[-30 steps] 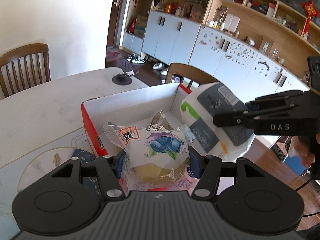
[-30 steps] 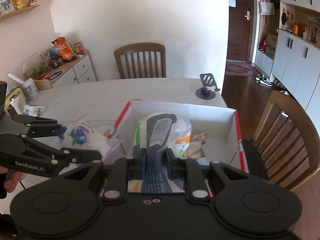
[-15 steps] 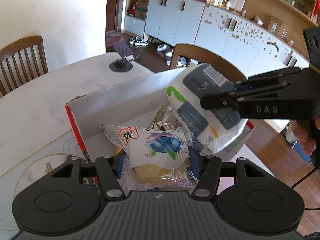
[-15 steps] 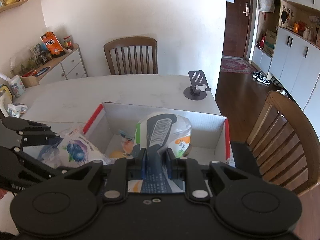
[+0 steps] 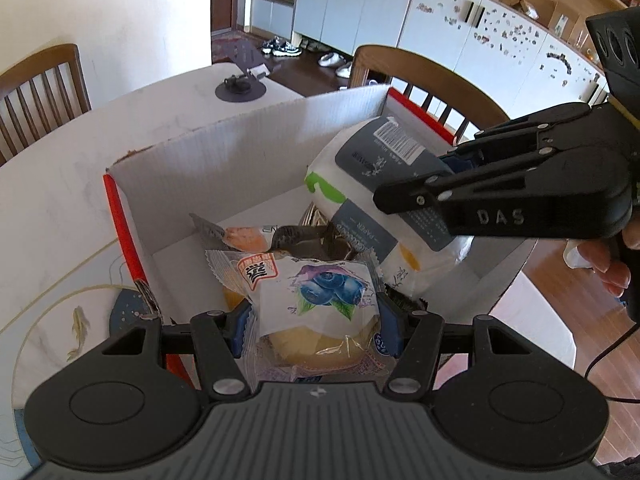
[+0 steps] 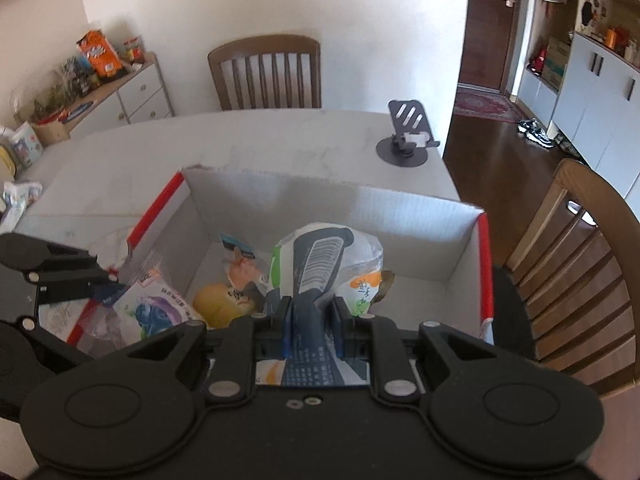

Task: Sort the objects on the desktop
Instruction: 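Lower and release the bread bag with left tool while right tool releases the wet-wipe pack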

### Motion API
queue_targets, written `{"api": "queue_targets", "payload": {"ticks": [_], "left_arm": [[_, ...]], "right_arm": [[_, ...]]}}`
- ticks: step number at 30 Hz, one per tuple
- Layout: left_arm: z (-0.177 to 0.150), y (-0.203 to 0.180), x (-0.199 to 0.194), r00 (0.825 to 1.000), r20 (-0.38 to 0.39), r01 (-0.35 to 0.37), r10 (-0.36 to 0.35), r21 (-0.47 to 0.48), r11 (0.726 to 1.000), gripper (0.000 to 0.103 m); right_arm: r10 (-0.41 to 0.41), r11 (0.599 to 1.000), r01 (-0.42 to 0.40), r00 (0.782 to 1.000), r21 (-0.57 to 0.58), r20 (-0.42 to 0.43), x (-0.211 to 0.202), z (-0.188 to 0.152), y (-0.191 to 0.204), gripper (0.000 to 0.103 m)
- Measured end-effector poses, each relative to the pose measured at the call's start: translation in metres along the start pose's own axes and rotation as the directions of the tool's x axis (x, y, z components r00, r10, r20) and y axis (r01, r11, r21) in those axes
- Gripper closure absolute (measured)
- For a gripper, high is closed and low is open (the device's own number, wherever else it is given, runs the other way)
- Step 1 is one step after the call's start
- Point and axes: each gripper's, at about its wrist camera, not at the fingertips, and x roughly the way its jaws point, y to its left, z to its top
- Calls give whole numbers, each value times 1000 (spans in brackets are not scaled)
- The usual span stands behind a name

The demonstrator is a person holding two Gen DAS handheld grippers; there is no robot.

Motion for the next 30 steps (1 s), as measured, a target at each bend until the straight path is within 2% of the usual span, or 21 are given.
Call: {"api": "queue_targets", "payload": {"ticks": [7, 10, 15, 18, 21, 24, 30], "left_arm": [[2, -6, 8, 1000, -22, -13, 14, 37, 999, 44], [1, -13, 13, 999, -38, -33, 37, 83, 996, 43], [2, -11, 19, 998, -55, -29, 33, 70, 997, 42], [3, -11, 20, 998, -62, -25, 30, 72, 997, 38], [4, -13, 20, 998, -59, -11, 15, 66, 998, 29], [5, -15, 17, 999, -46, -25, 28, 67, 997, 18], [6, -11, 7, 998, -30, -47, 48, 22, 999, 17]], "right_arm": [[-3, 999, 2, 1000, -32, -23, 10, -7, -2, 85], [-5, 999, 4, 1000, -41, -21, 10, -7, -2, 85], [1, 999, -2, 1000, -51, -18, 9, -7, -3, 83], [6, 999, -7, 1000, -46, -19, 8, -8, -4, 78], [14, 999, -14, 1000, -36, -21, 8, -9, -7, 77], [21, 999, -22, 1000, -24, -16, 6, -10, -10, 71], [43, 999, -43, 999, -7, 13, -6, -8, -11, 65]]}}
